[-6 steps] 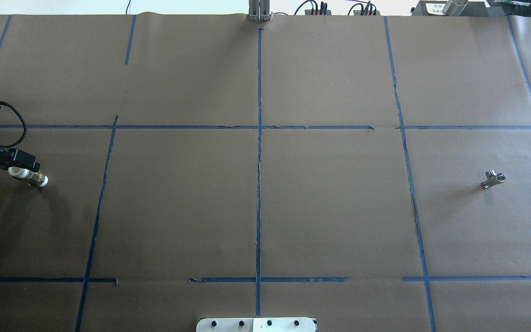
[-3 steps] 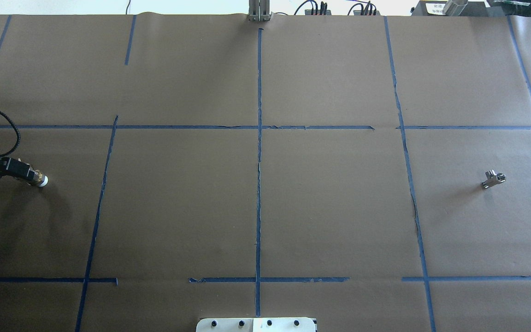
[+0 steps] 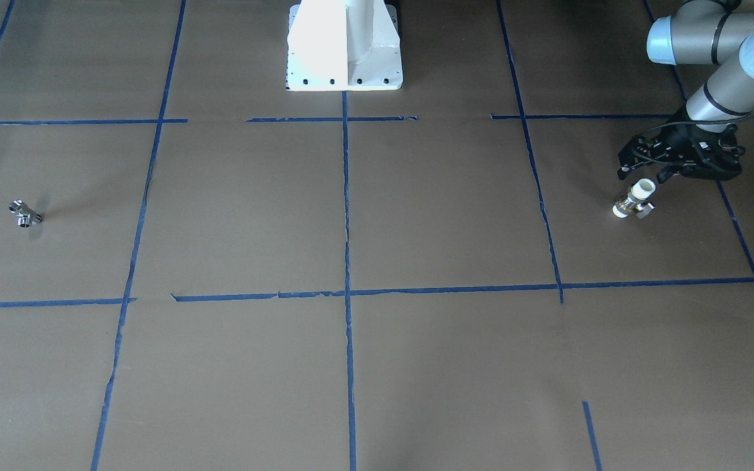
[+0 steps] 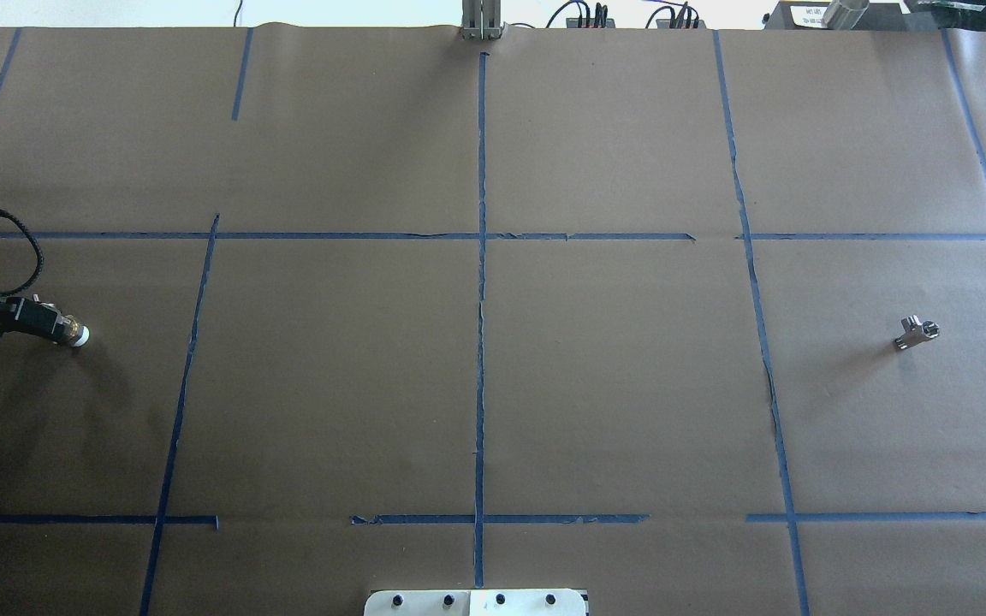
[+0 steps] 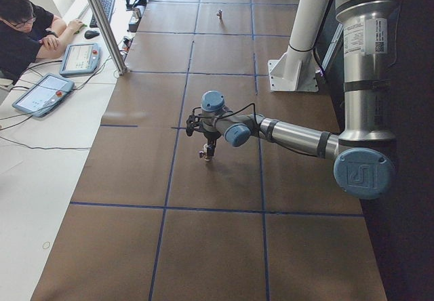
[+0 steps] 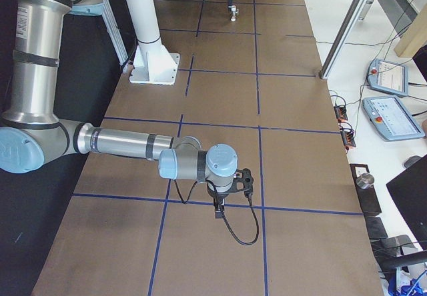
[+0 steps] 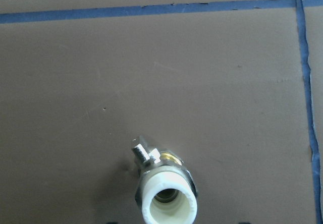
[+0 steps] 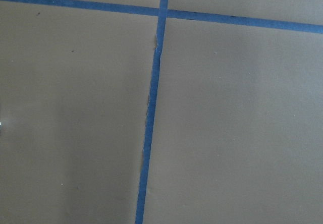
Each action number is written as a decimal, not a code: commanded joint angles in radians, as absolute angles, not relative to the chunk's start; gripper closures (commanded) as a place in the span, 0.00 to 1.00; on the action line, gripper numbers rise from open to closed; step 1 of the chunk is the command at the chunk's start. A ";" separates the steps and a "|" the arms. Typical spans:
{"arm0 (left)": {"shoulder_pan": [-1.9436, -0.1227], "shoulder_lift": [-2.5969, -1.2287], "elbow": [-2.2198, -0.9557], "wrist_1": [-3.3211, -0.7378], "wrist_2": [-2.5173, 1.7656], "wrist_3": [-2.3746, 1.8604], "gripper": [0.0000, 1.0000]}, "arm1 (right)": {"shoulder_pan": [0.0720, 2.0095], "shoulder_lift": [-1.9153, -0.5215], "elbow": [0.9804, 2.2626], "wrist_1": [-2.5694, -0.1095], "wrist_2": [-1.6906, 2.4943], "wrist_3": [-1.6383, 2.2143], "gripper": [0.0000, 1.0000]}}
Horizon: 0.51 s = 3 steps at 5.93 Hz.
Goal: Assemble PPR valve and pipe with both arms
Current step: 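Hold the valve fitting in the left gripper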
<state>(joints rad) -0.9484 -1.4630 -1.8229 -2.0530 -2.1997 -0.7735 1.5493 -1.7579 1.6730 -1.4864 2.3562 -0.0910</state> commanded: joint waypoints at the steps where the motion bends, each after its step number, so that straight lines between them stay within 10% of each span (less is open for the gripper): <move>1: -0.946 -1.479 -1.815 -2.048 -2.200 -0.773 0.16 | 1.549 -1.758 1.672 -1.486 2.356 -0.092 0.00; 3: -0.946 -1.477 -1.813 -2.048 -2.200 -0.769 0.16 | 1.549 -1.758 1.672 -1.486 2.356 -0.092 0.00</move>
